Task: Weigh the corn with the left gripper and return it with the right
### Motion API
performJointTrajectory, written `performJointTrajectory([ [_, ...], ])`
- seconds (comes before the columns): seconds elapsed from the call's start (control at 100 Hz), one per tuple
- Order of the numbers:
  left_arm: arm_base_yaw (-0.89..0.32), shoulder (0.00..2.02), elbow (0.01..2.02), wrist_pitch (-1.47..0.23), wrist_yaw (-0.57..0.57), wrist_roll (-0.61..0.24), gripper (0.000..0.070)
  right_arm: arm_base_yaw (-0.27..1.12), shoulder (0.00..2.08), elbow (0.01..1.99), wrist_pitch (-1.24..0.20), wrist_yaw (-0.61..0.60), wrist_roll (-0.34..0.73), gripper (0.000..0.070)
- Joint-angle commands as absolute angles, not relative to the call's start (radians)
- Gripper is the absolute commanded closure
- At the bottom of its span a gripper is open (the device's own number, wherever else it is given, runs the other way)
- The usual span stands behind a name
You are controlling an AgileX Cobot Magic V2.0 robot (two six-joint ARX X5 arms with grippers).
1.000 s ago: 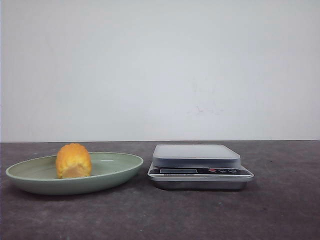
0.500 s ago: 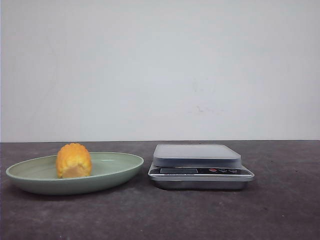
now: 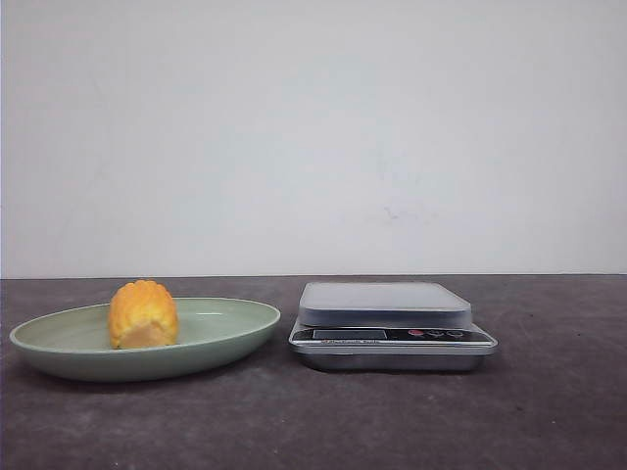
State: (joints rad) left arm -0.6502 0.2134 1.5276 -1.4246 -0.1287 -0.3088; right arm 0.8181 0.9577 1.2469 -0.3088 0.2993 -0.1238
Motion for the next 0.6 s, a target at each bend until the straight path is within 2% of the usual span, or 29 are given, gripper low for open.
performJointTrajectory([
  [0.0, -0.655, 0.21, 1.546, -1.47, -0.131, -0.299, 0.0699, 0.811, 0.931, 1.179, -0.263, 0.3, -0.128, 0.0694],
  [0.11, -0.655, 0.21, 1.546, -1.47, -0.131, -0.299, 0.0699, 0.771, 0.871, 1.103, -0.242, 0.301, -0.071, 0.0694],
  [0.18, -0.655, 0.21, 1.546, -1.47, -0.131, -0.299, 0.0699, 0.762, 0.858, 1.098, -0.288, 0.303, -0.011, 0.0694],
  [0.59, -0.655, 0.21, 1.546, -1.47, -0.131, -0.299, 0.0699, 0.762, 0.854, 1.098, -0.314, 0.303, -0.011, 0.0695],
])
